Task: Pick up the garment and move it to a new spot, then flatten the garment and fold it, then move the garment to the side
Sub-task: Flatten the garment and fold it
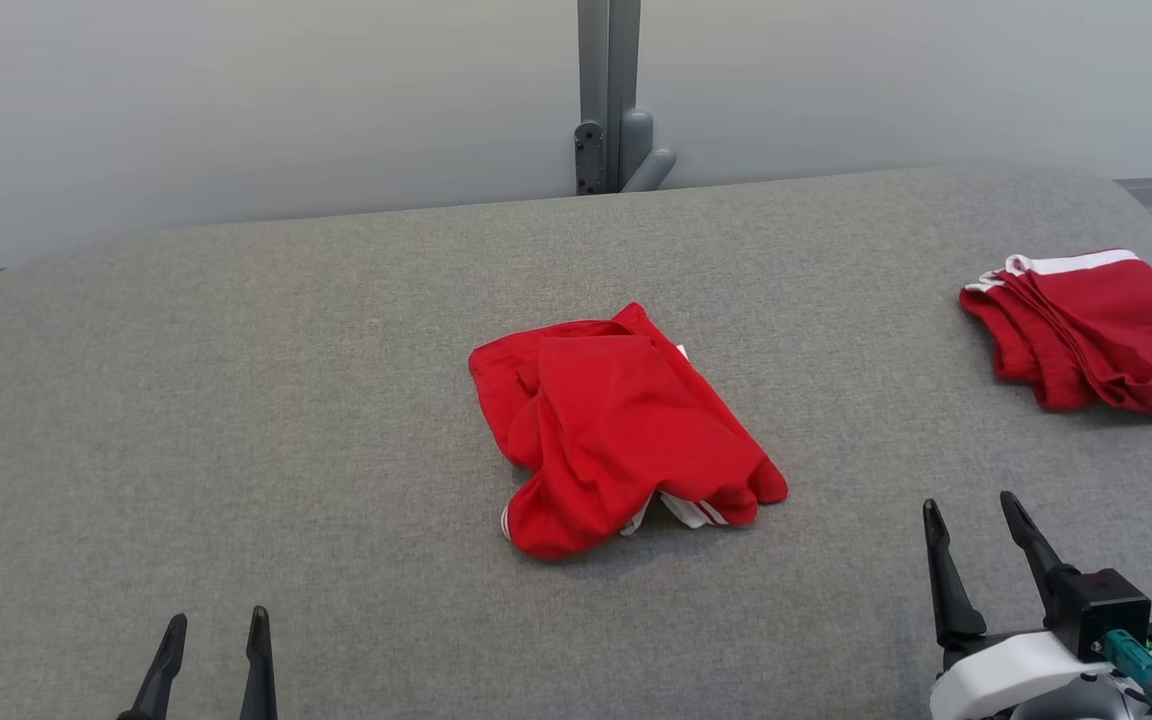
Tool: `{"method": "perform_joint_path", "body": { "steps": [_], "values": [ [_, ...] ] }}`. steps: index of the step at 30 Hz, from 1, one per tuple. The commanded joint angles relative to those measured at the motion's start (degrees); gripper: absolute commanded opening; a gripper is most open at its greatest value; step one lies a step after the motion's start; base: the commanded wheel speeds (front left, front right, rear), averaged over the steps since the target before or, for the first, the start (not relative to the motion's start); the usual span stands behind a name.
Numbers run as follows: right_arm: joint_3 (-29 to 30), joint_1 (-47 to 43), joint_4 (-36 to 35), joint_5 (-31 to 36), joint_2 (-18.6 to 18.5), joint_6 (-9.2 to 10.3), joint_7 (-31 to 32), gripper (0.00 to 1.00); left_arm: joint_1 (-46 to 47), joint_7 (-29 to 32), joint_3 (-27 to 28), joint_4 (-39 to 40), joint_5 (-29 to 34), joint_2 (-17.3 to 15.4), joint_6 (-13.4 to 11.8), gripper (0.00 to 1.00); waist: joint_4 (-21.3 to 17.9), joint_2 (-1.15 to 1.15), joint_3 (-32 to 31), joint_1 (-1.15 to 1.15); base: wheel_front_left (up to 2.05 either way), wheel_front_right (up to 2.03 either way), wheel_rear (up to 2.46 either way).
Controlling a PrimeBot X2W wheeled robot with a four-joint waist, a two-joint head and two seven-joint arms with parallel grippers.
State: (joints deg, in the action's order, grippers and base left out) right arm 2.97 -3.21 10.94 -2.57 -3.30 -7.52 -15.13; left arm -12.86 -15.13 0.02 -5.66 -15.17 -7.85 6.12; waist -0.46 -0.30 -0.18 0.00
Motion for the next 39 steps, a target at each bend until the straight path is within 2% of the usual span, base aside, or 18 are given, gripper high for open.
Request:
{"method": "perform_joint_path", "body": {
  "steps": [1,15,24,30,34,39],
  "values": [
    [-0.11,0.19,0.23,0.26,-0.05,0.07,-0.03,1.00,0.97,0.01,0.65,-0.19,0.74,0.64,0.50,1.00,-0.26,0.30,-0.01,0.00,0.00,0.00,0.00],
    [-0.15,0.77,0.38,0.28,-0.09,0.07,-0.03,1.00,1.87,0.01,1.80,-0.76,2.75,2.29,1.34,1.00,-1.02,0.30,0.50,0.00,0.00,0.00,0.00],
    [-1.23,1.82,0.54,0.30,-0.97,0.07,-0.03,1.00,6.74,0.01,-1.53,-0.09,3.32,1.85,1.36,1.00,-5.55,0.30,1.17,0.00,0.00,0.00,0.00],
    [-1.66,2.72,0.47,0.00,-1.04,0.07,-0.03,1.00,14.05,5.05,-11.17,-9.85,-1.39,-1.17,1.35,1.00,-9.31,0.30,3.07,0.00,0.00,0.00,0.00],
    [-1.81,3.47,0.17,-0.18,-0.84,0.07,-0.02,1.00,19.33,9.30,-16.29,-17.43,-4.01,-1.60,1.36,1.00,-11.74,0.30,4.92,0.00,0.00,0.00,0.00],
    [-1.48,3.99,-0.19,-0.39,-0.62,0.07,-0.02,1.00,24.16,11.66,-18.76,-25.00,-7.54,-1.56,1.30,1.00,-14.15,0.30,6.74,0.00,0.00,0.00,0.00]
  ]
}}
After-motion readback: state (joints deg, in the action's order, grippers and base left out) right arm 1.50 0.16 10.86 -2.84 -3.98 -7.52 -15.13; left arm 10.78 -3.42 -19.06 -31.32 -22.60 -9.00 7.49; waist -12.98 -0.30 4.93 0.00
